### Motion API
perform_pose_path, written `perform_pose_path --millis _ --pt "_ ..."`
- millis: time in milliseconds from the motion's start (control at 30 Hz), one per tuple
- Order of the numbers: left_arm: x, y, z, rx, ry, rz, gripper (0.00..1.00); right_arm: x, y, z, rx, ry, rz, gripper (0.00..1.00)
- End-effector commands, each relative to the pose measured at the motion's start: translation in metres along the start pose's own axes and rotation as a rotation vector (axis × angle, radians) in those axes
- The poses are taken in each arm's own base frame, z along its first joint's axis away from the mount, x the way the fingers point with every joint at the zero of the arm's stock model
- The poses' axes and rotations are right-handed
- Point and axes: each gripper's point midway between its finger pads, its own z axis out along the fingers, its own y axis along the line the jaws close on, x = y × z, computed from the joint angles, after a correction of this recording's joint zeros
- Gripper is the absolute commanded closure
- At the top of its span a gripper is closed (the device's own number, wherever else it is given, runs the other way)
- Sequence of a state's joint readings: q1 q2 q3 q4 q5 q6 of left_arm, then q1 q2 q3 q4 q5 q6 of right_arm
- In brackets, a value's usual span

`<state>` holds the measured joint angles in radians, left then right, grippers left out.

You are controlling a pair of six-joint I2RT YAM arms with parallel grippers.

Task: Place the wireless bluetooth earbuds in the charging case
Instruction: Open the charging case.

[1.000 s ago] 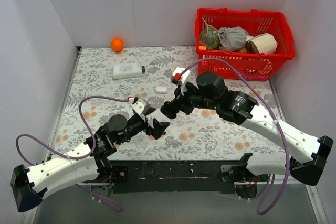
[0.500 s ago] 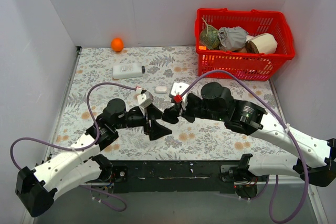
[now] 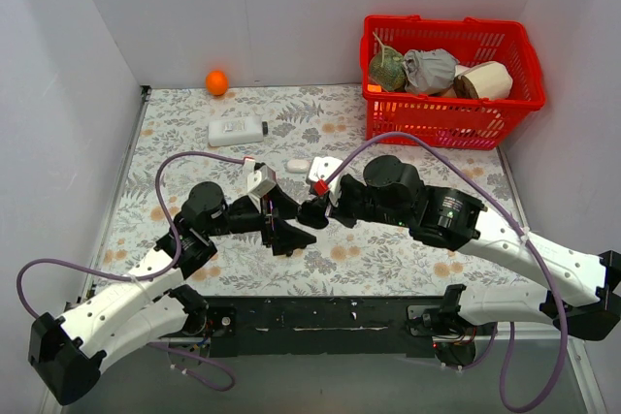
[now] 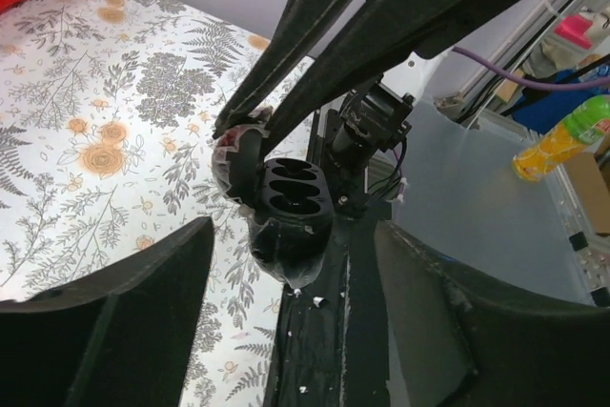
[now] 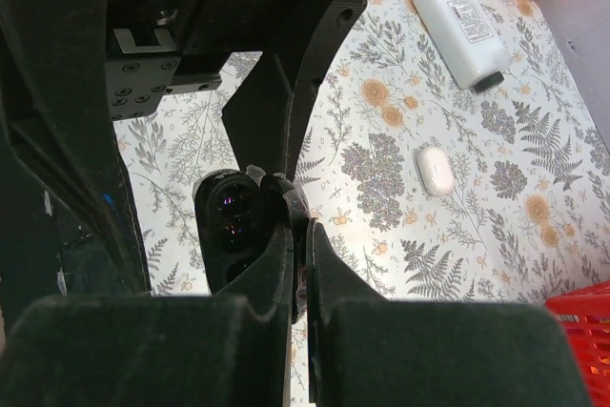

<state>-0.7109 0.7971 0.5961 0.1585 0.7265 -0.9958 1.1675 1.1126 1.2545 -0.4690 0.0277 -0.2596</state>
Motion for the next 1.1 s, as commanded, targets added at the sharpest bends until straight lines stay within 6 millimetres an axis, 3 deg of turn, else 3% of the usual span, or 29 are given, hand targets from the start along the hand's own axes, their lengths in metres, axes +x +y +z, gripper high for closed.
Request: perform_pose_path --millis 0,133,400,833,1067 --pt "-0.005 -0.008 0.001 0.054 -0.001 0.027 0.37 -0.022 -0.008 -0.001 0.037 -0.073 0.004 0.99" --pt "-0.004 -0.007 0.001 0.057 -0.009 0.040 0.44 -0.024 -0.006 0.000 0.029 -0.075 0.010 0.99" --pt "-0.007 -0.003 0.000 0.024 -0.044 0.055 0.41 -0.025 -0.001 0.006 0.009 -0.066 0.009 0.99" --pt "0.001 -0.001 -0.001 0.024 -0.036 0.060 0.48 -0.028 0.002 0.007 0.003 -0.072 0.010 0.99" --pt "0.001 0.000 0.000 0.031 -0.039 0.066 0.63 -0.025 0.004 0.009 -0.004 -0.064 0.012 0.99"
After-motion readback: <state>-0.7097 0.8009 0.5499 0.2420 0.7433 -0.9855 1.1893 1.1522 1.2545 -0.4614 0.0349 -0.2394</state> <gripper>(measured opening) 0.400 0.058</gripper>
